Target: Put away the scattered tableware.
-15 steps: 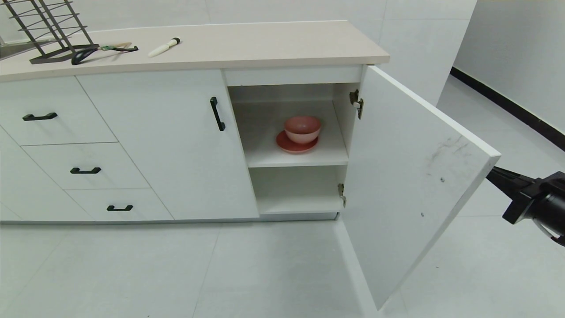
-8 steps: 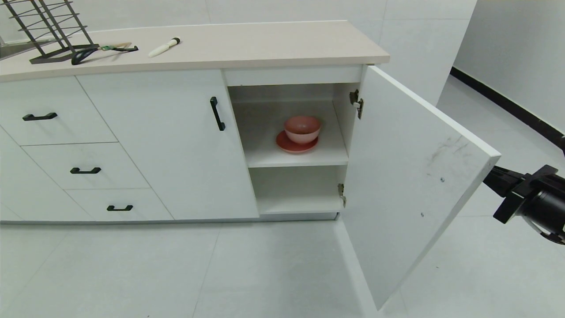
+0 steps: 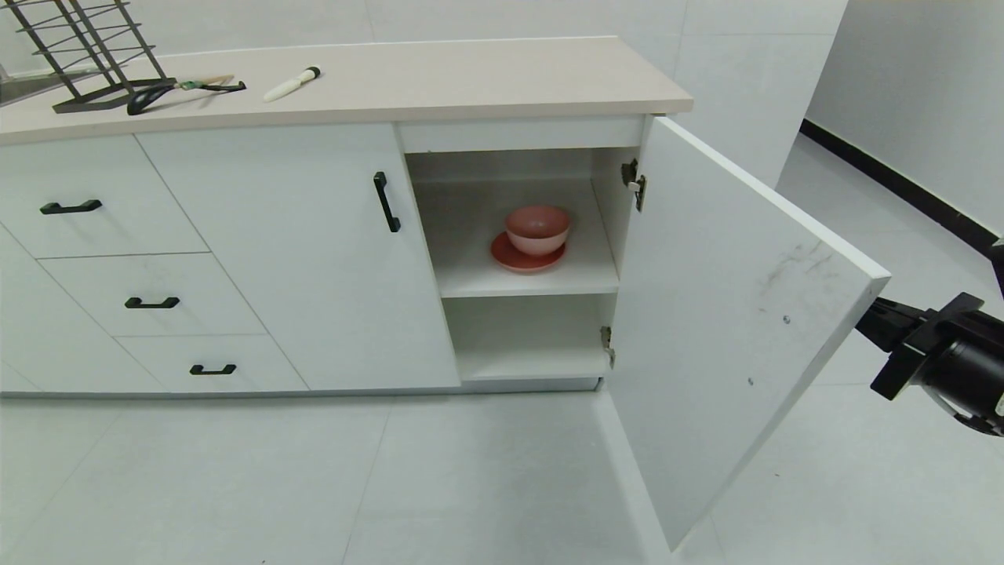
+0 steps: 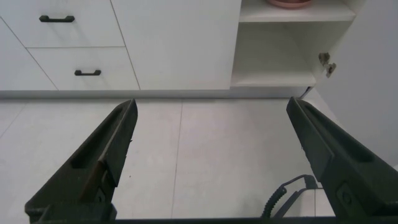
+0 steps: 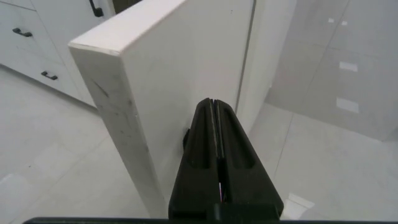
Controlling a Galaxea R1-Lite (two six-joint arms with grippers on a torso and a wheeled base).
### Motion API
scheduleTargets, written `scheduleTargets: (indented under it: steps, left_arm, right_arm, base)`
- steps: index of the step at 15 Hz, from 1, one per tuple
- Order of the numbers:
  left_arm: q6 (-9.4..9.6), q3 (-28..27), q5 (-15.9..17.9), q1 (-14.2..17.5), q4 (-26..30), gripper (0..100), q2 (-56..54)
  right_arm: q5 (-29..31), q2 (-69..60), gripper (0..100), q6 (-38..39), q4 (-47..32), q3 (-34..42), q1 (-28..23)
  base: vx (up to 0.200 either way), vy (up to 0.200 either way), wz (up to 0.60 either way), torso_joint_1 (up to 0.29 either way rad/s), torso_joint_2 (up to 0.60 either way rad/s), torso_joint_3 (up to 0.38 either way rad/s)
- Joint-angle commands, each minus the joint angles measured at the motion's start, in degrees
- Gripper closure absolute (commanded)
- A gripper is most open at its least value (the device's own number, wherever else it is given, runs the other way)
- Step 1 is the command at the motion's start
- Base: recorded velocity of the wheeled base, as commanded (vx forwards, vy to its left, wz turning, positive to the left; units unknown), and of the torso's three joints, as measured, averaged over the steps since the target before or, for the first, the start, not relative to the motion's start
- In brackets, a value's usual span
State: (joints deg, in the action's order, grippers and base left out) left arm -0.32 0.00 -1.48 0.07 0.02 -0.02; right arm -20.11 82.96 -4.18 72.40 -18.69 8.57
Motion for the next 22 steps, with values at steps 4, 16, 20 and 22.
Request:
scheduleTargets:
  steps: [4, 16, 20, 22]
  left_arm:
    - [-0.03, 0.0, 0.0, 0.0, 0.1, 0, 0.0]
    - [0.05, 0.0, 0.0, 0.0, 0.0, 0, 0.0]
    - [0.05, 0.0, 0.0, 0.0, 0.0, 0, 0.0]
    - [0.05, 0.0, 0.0, 0.0, 0.0, 0, 0.0]
  right_arm:
    - [0.0, 2.3, 100, -0.1, 0.4, -0.5, 3.6]
    - [-0.5, 8.4, 100, -0.7, 1.0, -6.6, 11.5]
    - [-1.2, 10.8, 100, -0.8, 1.3, -9.6, 14.4]
    - [-1.2, 12.5, 100, -0.8, 1.5, -11.3, 15.9]
  base:
    - [0.0, 0.0, 0.0, 0.0, 0.0, 0.0]
    - [0.0, 0.0, 0.0, 0.0, 0.0, 0.0]
    - [0.0, 0.0, 0.0, 0.0, 0.0, 0.0]
    - [0.0, 0.0, 0.0, 0.0, 0.0, 0.0]
